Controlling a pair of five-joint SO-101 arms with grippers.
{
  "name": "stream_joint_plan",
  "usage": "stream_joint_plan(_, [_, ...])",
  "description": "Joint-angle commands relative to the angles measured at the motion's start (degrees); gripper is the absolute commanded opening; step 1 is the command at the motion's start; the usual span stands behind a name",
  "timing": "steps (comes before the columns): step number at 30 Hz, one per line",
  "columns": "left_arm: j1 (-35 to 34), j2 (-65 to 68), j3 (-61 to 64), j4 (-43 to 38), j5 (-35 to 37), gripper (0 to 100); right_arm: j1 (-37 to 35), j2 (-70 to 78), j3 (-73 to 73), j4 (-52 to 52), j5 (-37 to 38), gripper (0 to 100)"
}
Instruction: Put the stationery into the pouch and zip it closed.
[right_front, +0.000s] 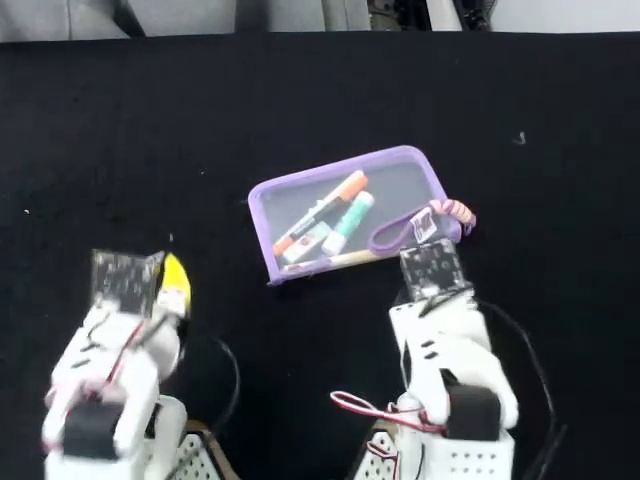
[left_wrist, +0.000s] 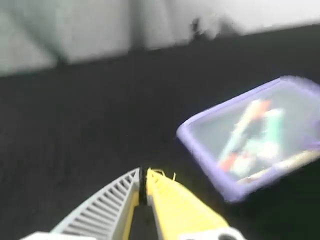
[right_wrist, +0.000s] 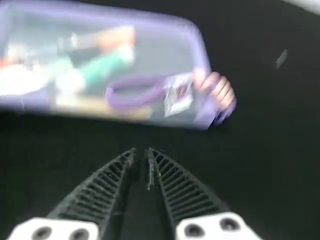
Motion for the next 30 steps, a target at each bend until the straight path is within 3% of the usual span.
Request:
stream_joint_plan(1, [-11.91, 0.09, 18.77, -13.27, 5.1, 3, 0.62, -4.7, 4.79, -1.49, 0.09, 2.8])
stream_joint_plan(4, [-15.34, 0.09, 20.88, -8.0, 10.99, 3, 0.62, -4.7, 8.84, -1.49, 0.0, 2.8])
stream_joint_plan(10, [-14.02, 0.18, 21.05, 5.71, 11.69, 3, 0.62, -4.7, 14.73, -1.41, 0.35, 2.8])
stream_joint_plan(15, [-14.29, 0.18, 28.09, 3.43, 11.69, 3, 0.62, -4.7, 14.81, -0.44, 0.44, 2.8])
stream_joint_plan(30, [-14.37, 0.44, 28.09, 3.34, 11.69, 3, 0.53, -4.7, 14.9, 2.2, 0.44, 2.7])
